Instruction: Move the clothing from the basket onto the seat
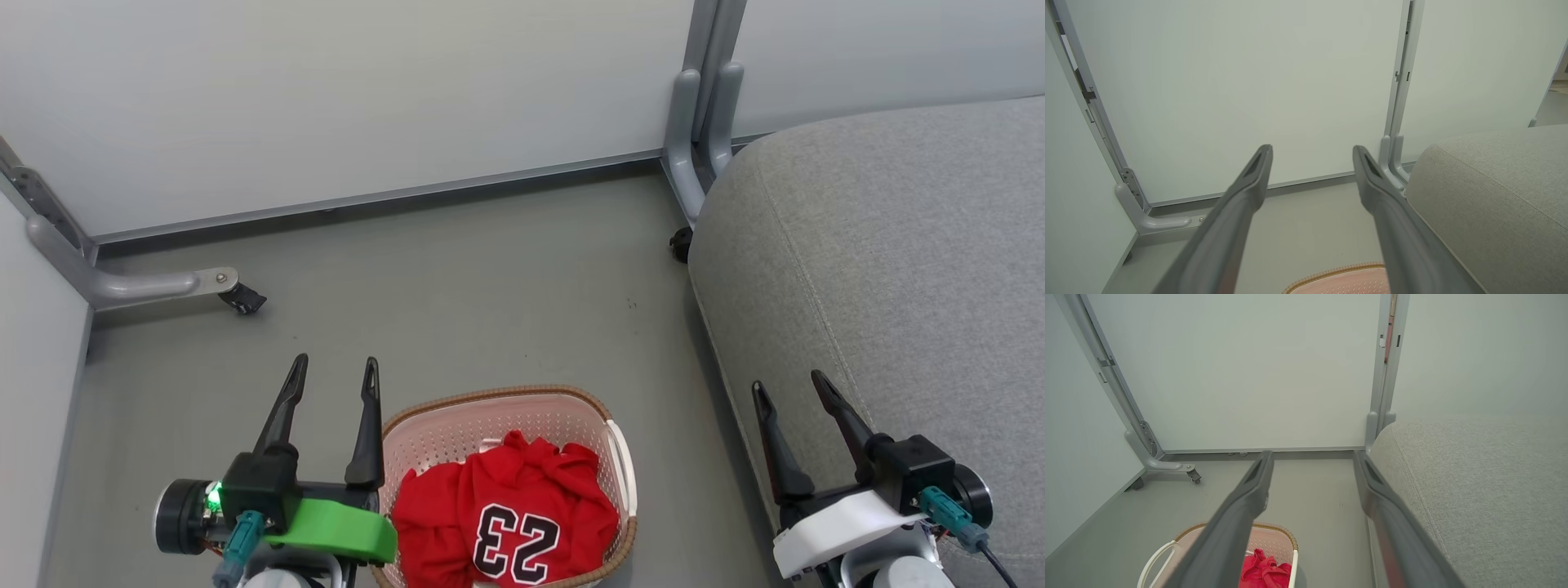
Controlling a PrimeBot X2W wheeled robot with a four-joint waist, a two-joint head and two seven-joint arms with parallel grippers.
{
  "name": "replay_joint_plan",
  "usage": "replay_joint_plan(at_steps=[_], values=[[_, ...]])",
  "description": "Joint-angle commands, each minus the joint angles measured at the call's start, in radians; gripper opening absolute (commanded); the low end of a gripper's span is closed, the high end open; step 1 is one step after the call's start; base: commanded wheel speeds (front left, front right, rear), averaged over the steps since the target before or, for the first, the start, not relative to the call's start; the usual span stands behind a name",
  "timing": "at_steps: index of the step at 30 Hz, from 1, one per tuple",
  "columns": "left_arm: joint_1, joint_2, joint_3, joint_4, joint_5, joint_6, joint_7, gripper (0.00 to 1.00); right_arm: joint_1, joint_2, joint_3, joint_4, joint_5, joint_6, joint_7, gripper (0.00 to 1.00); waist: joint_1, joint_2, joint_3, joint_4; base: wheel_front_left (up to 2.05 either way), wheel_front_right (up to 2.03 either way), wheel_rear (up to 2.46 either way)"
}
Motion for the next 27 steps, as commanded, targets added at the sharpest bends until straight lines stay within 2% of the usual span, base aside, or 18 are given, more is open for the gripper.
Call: replay_joint_plan(at_steps=[1, 27], values=[[0.016, 0.006, 0.002, 0.008, -0.009, 0.005, -0.001, 1.0, 0.005, -0.006, -0.003, 0.008, 0.004, 0.0, -0.005, 1.0, 0.0, 0.0, 0.001, 0.0, 0.0, 0.0, 0.0], [-0.01, 0.006, 0.001, 0.033, -0.017, -0.003, -0.001, 1.0, -0.016, -0.006, 0.001, 0.019, 0.015, 0.0, -0.005, 1.0, 0.0, 0.0, 0.02, -0.002, 0.0, 0.0, 0.0]])
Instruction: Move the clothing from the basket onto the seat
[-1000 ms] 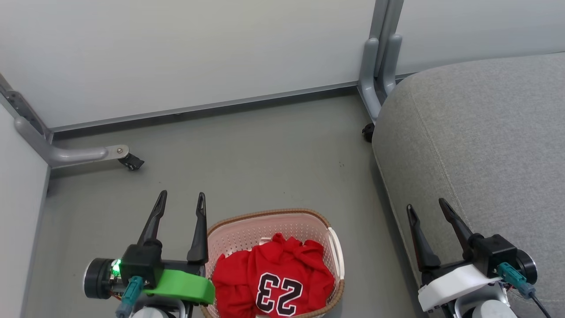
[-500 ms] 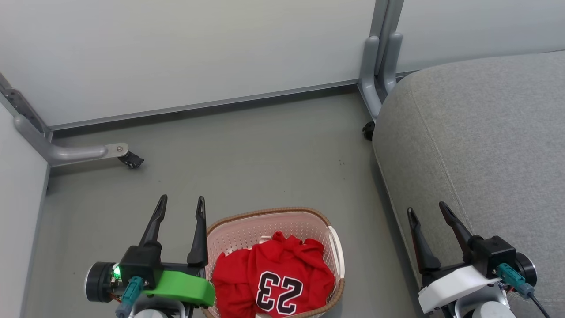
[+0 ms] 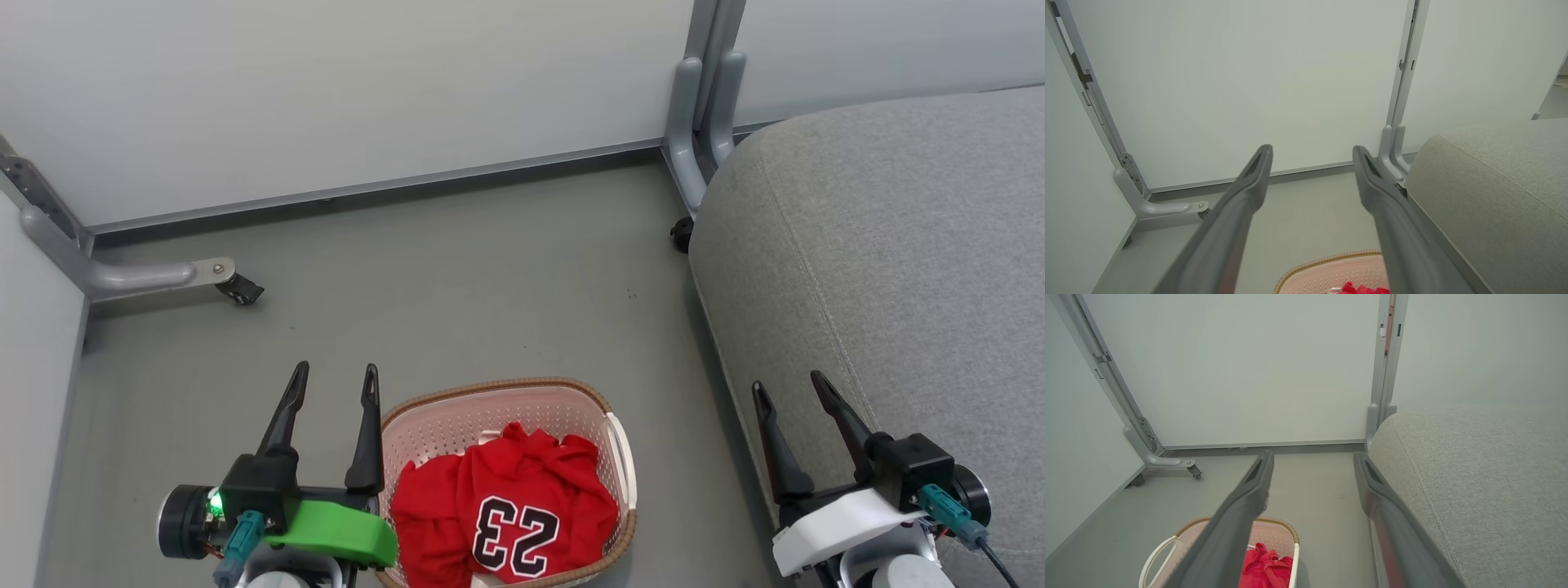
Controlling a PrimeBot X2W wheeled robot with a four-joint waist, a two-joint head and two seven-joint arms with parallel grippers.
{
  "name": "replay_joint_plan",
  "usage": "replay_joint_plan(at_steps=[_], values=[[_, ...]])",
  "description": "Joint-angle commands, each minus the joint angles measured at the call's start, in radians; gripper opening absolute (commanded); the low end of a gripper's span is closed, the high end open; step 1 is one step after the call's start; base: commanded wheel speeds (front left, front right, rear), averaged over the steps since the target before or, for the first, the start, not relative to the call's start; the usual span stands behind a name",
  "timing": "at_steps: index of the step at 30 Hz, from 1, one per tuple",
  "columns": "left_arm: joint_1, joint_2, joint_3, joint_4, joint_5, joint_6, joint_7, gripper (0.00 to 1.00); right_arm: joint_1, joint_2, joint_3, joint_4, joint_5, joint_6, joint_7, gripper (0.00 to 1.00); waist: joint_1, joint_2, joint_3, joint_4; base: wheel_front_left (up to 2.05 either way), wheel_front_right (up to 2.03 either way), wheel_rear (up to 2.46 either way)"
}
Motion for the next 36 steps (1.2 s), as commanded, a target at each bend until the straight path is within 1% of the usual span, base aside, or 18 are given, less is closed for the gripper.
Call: replay_joint_plan(at_steps=[1, 11, 20, 27, 36], values=[[-0.011, 0.006, 0.0, 0.006, -0.001, -0.007, -0.001, 1.0, -0.011, -0.006, 0.001, 0.001, 0.004, 0.0, -0.005, 1.0, 0.0, 0.0, 0.003, -0.003, 0.0, 0.0, 0.0], [-0.082, 0.006, -0.026, 0.071, 0.03, -0.057, -0.001, 1.0, -0.033, -0.005, 0.007, -0.019, 0.0, 0.0, -0.005, 1.0, 0.0, 0.0, 0.056, -0.039, 0.0, 0.0, 0.0], [-0.191, 0.017, -0.063, 0.166, 0.065, -0.097, -0.001, 1.0, -0.082, -0.005, 0.009, -0.05, 0.006, 0.0, -0.005, 1.0, 0.0, 0.0, 0.16, -0.102, 0.0, 0.0, 0.0], [-0.298, 0.041, -0.12, 0.247, 0.086, -0.112, -0.001, 1.0, -0.134, -0.005, 0.013, -0.086, 0.016, 0.0, -0.005, 1.0, 0.0, 0.0, 0.264, -0.152, 0.0, 0.0, 0.0], [-0.443, 0.092, -0.234, 0.368, 0.085, -0.116, -0.001, 1.0, -0.213, -0.004, 0.027, -0.139, 0.04, 0.0, -0.005, 1.0, 0.0, 0.0, 0.406, -0.21, 0.0, 0.0, 0.0]])
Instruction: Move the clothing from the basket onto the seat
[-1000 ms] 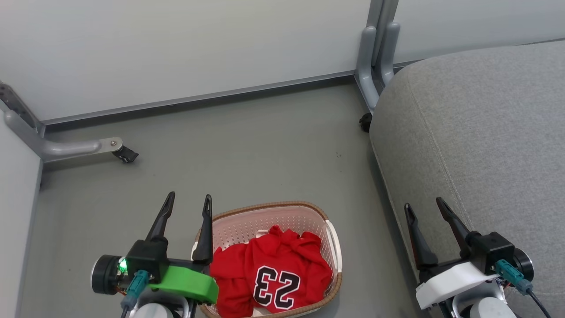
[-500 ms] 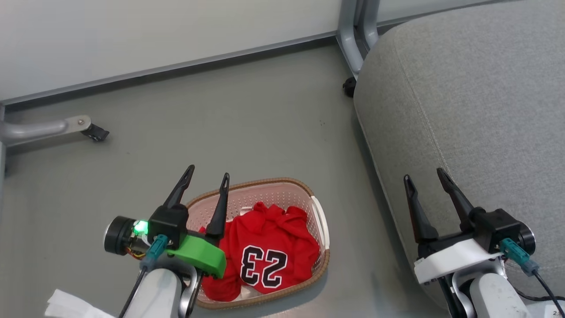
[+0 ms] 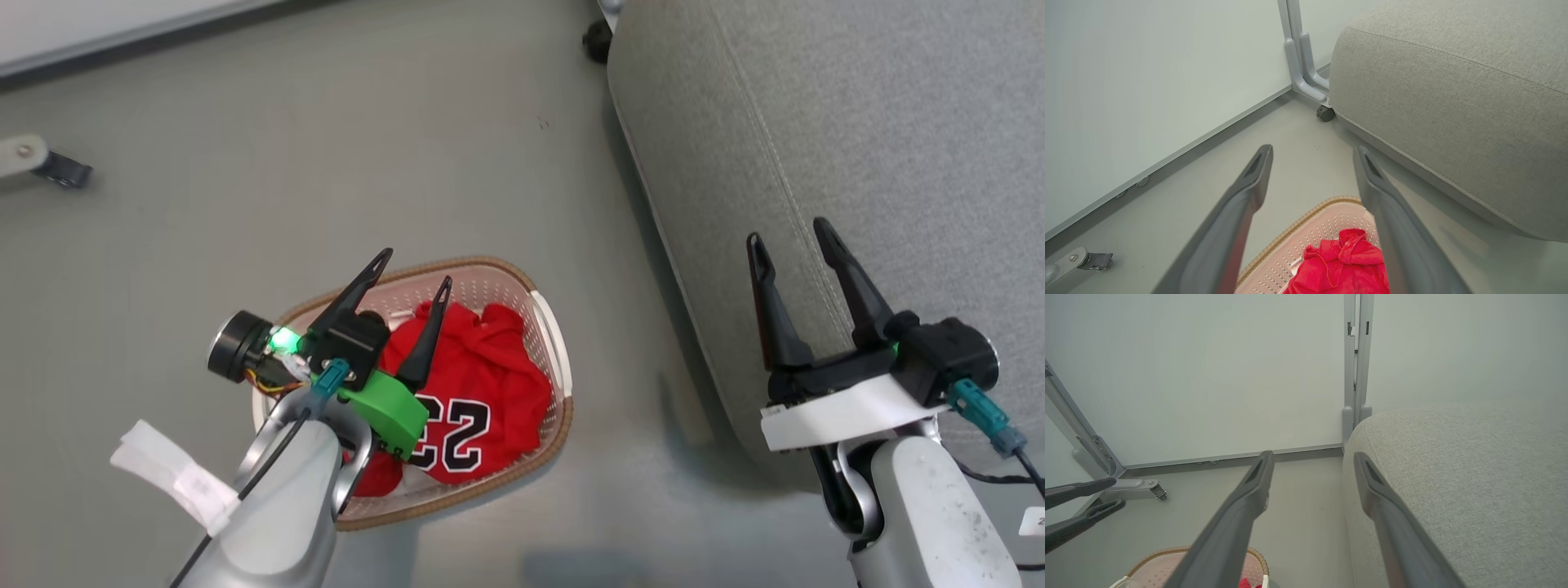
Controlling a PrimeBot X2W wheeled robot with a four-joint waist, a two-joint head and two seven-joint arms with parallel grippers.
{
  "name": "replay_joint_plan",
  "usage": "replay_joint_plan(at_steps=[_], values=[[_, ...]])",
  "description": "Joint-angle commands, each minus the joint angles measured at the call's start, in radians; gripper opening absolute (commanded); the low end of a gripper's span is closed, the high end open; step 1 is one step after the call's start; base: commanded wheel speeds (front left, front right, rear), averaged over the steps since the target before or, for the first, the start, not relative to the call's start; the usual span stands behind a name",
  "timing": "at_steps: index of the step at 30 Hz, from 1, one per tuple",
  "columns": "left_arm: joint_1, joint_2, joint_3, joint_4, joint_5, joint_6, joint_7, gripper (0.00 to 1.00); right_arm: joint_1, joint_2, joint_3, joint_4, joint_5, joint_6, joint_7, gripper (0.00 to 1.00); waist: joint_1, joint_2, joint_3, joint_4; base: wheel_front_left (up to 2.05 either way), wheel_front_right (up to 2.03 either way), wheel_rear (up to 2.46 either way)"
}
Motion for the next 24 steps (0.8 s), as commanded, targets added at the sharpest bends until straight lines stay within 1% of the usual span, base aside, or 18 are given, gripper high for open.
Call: replay_joint_plan(at_steps=[1, 4, 9, 24], values=[[-0.034, 0.017, -0.019, 0.016, -0.007, -0.001, -0.001, 1.0, -0.022, -0.003, 0.001, -0.011, 0.007, 0.0, -0.005, 1.0, 0.0, 0.0, 0.093, -0.057, 0.0, 0.0, 0.0], [-0.081, 0.043, -0.073, 0.07, -0.028, -0.002, -0.001, 1.0, -0.05, -0.003, 0.006, -0.027, 0.015, 0.0, -0.005, 1.0, 0.0, 0.0, 0.142, -0.081, 0.0, 0.0, 0.0], [-0.135, 0.071, -0.134, 0.151, -0.049, -0.002, -0.001, 1.0, -0.074, -0.003, 0.004, -0.05, 0.021, 0.0, -0.005, 1.0, 0.0, 0.0, 0.195, -0.1, 0.0, 0.0, 0.0], [-0.319, 0.105, -0.331, 0.406, -0.116, -0.001, -0.001, 1.0, -0.134, -0.003, 0.018, -0.114, -0.016, 0.0, -0.005, 1.0, 0.0, 0.0, 0.361, -0.089, 0.0, 0.0, 0.0]])
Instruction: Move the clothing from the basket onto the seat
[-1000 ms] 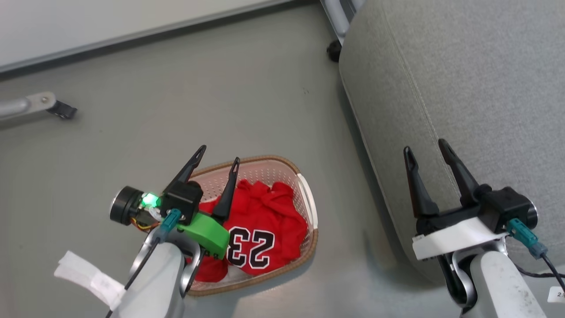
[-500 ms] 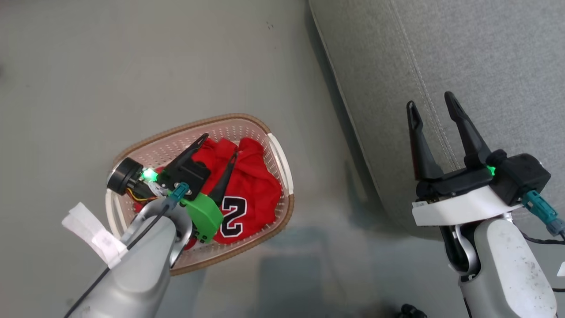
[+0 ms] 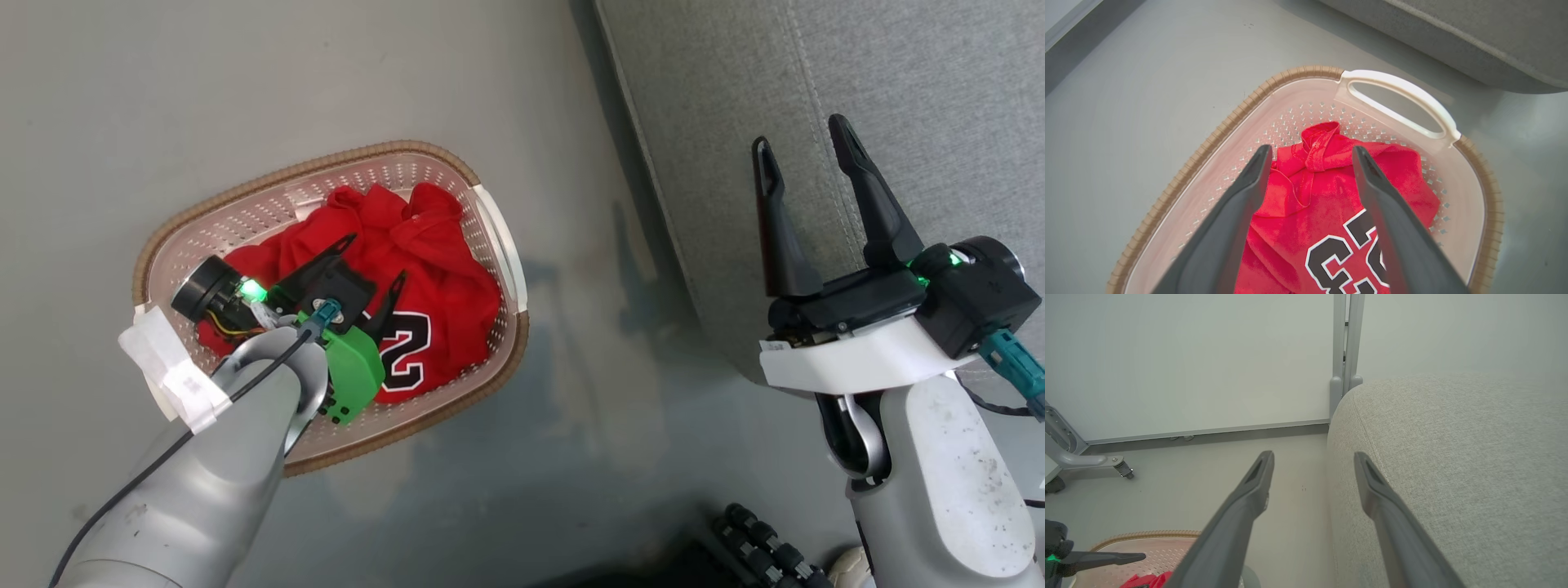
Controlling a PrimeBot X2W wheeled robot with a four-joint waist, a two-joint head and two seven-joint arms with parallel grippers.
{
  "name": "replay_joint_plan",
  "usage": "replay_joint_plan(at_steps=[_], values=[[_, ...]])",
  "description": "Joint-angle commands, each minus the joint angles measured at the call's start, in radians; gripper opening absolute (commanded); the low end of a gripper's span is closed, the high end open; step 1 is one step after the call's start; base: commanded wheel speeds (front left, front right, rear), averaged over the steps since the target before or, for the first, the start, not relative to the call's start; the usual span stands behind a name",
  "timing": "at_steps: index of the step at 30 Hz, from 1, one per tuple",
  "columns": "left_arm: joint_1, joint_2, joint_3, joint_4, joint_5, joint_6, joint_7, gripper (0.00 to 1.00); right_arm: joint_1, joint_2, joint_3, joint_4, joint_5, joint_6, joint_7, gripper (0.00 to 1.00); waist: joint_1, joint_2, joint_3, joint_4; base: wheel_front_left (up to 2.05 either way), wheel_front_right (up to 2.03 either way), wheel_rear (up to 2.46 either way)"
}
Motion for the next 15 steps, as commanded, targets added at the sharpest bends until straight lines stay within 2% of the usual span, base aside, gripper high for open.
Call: replay_joint_plan(at_steps=[1, 15], values=[[-0.025, 0.012, -0.016, 0.023, -0.006, 0.001, 0.0, 1.0, -0.019, -0.003, 0.002, -0.009, -0.009, 0.0, -0.005, 1.0, -0.0001, 0.0, 0.051, 0.0, 0.0, 0.0, 0.0], [-0.153, 0.0, -0.231, 0.236, -0.082, 0.001, 0.001, 1.0, -0.053, -0.003, 0.017, -0.065, -0.037, 0.0, -0.005, 1.0, -0.0001, 0.0, 0.171, 0.014, 0.0, 0.0, 0.0]])
